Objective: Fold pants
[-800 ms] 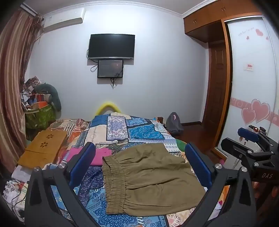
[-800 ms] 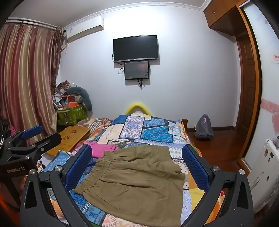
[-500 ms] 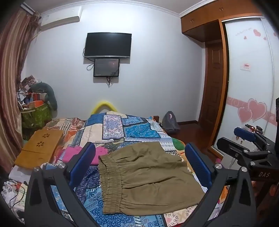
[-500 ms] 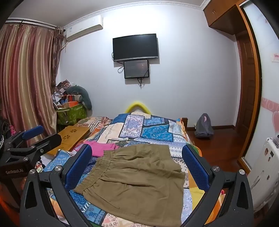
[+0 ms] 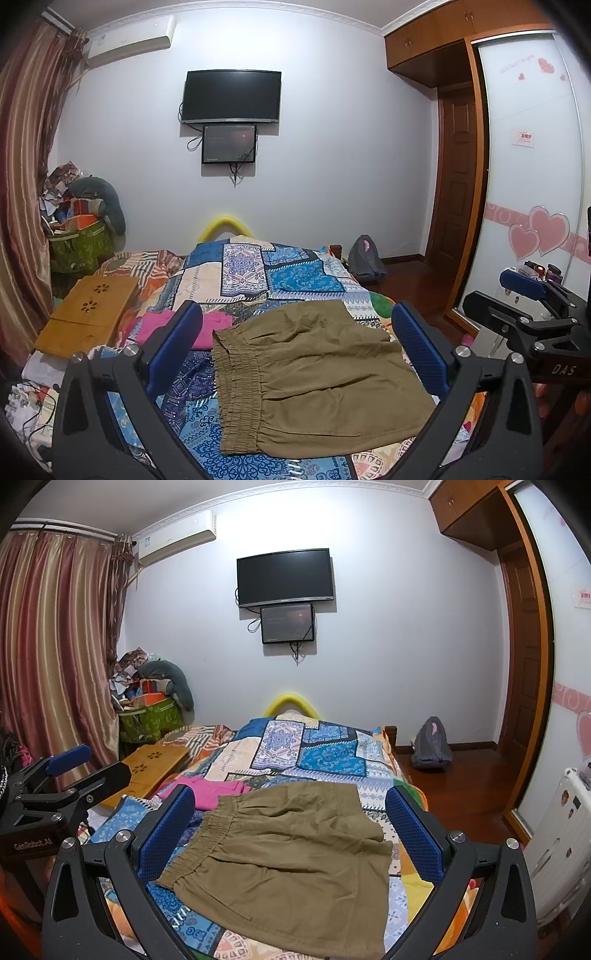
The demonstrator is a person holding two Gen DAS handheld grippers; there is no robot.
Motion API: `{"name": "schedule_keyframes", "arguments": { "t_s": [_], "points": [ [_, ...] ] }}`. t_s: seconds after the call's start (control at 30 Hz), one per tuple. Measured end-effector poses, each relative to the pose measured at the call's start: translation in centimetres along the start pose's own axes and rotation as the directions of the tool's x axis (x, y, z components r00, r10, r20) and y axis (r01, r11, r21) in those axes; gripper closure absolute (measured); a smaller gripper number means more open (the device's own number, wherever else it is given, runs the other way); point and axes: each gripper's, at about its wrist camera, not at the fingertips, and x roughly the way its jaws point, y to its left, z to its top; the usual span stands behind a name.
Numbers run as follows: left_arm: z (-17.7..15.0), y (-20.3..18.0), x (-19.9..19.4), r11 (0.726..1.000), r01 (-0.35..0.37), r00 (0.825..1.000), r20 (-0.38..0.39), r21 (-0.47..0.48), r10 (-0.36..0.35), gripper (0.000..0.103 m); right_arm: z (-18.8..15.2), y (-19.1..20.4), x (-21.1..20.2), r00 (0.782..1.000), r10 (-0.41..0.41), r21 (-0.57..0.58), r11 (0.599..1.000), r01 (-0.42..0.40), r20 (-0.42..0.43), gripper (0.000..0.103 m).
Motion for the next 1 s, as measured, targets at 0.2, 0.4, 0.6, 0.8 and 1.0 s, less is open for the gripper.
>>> {"name": "schedule_keyframes", "arguments": {
  "t_s": [0.2,0.4,0.6,0.8,1.0],
  "points": [
    [0.02,0.11,-0.08,1.000,-0.004,1.000,0.003,0.002,0.004,0.000,-0.11,0.06,0.03,1.000,0.000,-0.001,1.000,0.000,0.000,0.000],
    [0.13,0.18,0.03,1.000,-0.011,1.000,0.004,0.003,0.011,0.000,-0.11,0.09,0.07,1.000,0.001,-0.001,1.000,-0.001,-0.001,0.000],
    [0.06,0.32,0.15,1.000,-0.010,1.000,0.004,-0.004,0.010,0.000,-0.34,0.18,0.17,1.000,0.001,-0.003,1.000,-0.001,-0.001,0.000],
    [0.10,0.18,0.10,1.000,-0.015,1.000,0.009,0.001,0.015,0.000,-0.37,0.24,0.19,1.000,0.003,-0.004,1.000,-0.003,-0.001,0.000],
    [0.17,0.09,0.14,1.000,-0.015,1.000,0.010,0.000,0.015,0.000,-0.35,0.29,0.21,1.000,0.002,-0.005,1.000,-0.002,0.000,0.000]
  ]
}}
